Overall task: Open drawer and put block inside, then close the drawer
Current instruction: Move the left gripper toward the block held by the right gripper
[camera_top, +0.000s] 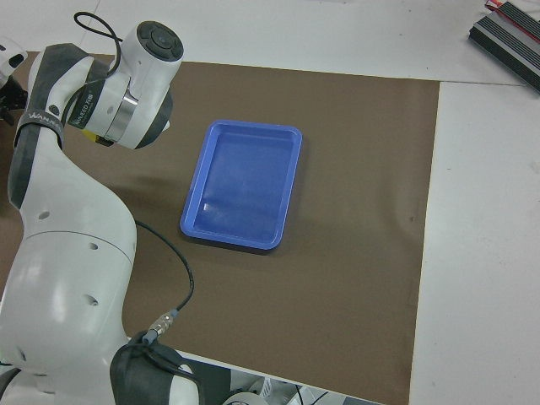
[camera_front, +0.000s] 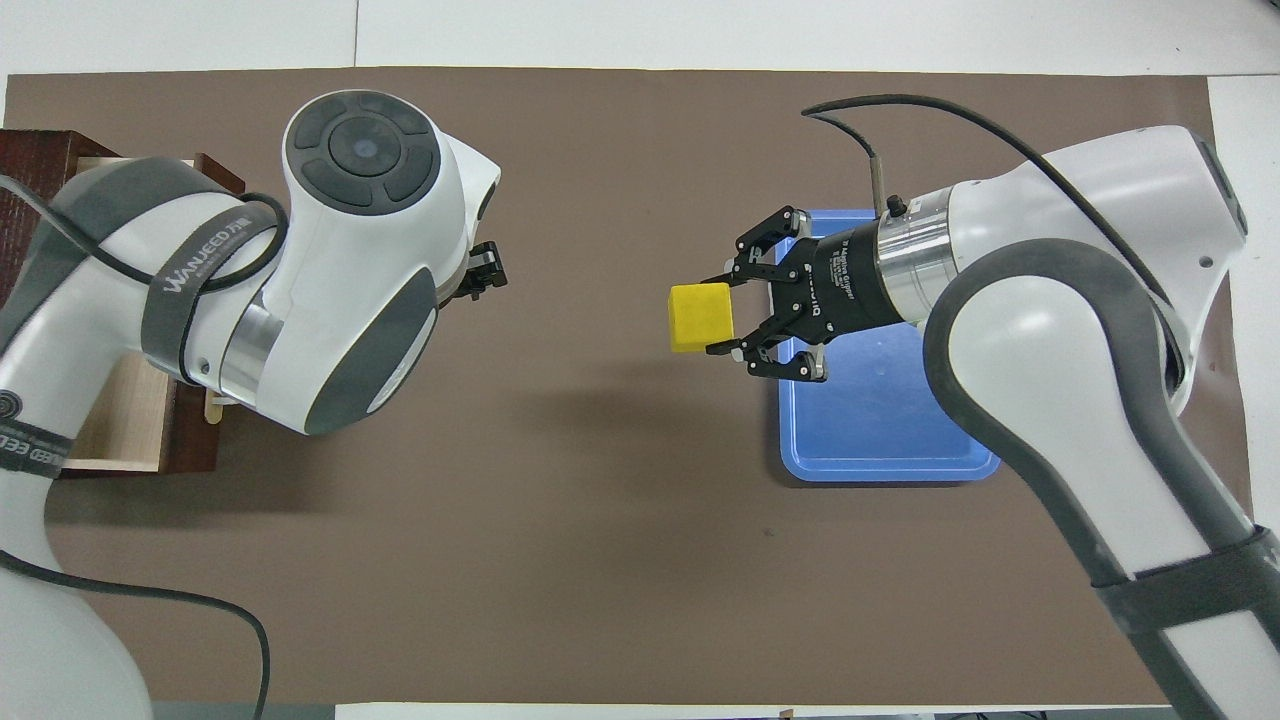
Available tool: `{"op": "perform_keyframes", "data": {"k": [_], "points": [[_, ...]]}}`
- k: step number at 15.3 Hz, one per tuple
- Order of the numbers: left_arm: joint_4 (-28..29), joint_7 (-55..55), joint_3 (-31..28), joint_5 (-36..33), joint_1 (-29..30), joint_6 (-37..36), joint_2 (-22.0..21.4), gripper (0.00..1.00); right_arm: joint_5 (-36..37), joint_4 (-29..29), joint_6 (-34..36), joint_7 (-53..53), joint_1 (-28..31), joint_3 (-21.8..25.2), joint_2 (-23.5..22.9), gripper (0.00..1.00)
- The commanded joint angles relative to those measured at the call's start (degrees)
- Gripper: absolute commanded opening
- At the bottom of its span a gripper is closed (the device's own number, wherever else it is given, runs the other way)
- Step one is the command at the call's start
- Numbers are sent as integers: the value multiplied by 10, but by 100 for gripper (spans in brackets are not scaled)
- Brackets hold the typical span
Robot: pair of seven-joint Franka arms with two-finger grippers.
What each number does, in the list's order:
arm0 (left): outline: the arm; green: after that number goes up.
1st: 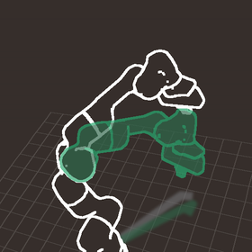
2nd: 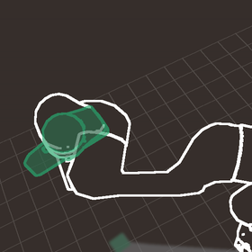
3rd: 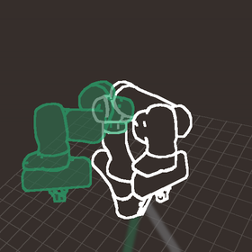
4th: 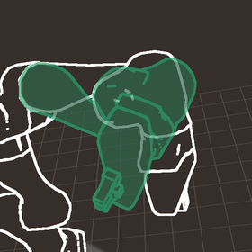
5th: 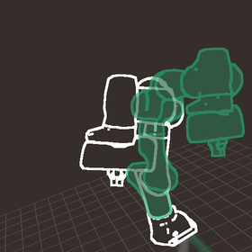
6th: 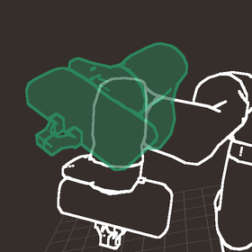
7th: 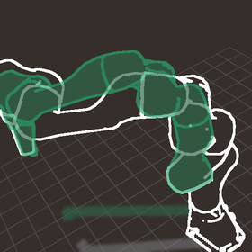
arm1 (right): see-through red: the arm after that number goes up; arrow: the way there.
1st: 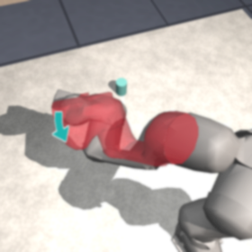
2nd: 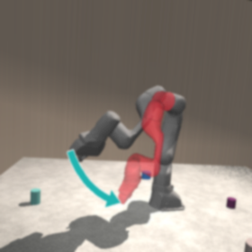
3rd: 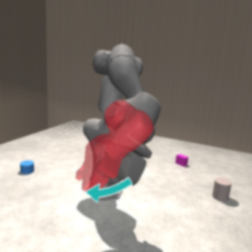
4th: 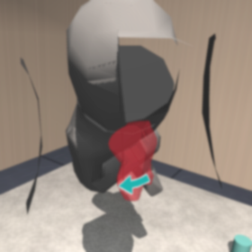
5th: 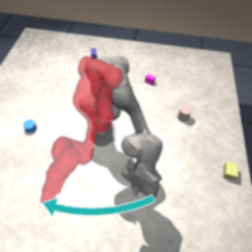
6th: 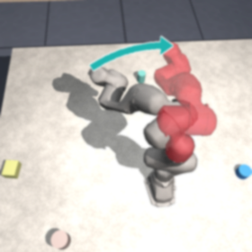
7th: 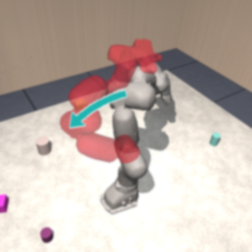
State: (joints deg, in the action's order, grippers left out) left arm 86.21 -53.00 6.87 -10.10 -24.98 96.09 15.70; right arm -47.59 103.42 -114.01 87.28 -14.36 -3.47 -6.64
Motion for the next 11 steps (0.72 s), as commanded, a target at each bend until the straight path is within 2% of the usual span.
{"op": "perform_keyframes", "data": {"k": [1,2,6,8,11], "points": [[-109,-132,-10,52,-18,-52,52,100,19,-13,-9,23,-7,-1,-7,0],[-128,-199,-11,64,-22,-50,61,100,19,-13,-9,23,-8,-1,-7,0],[-143,-436,-14,76,-21,-16,73,100,19,-14,-16,33,-11,-2,-7,0],[-156,-552,-15,94,-15,-6,81,100,18,-13,-31,36,-33,-1,-8,0],[-162,-622,-14,115,-19,-1,83,100,19,-14,-47,49,-43,-2,-12,0]]}}
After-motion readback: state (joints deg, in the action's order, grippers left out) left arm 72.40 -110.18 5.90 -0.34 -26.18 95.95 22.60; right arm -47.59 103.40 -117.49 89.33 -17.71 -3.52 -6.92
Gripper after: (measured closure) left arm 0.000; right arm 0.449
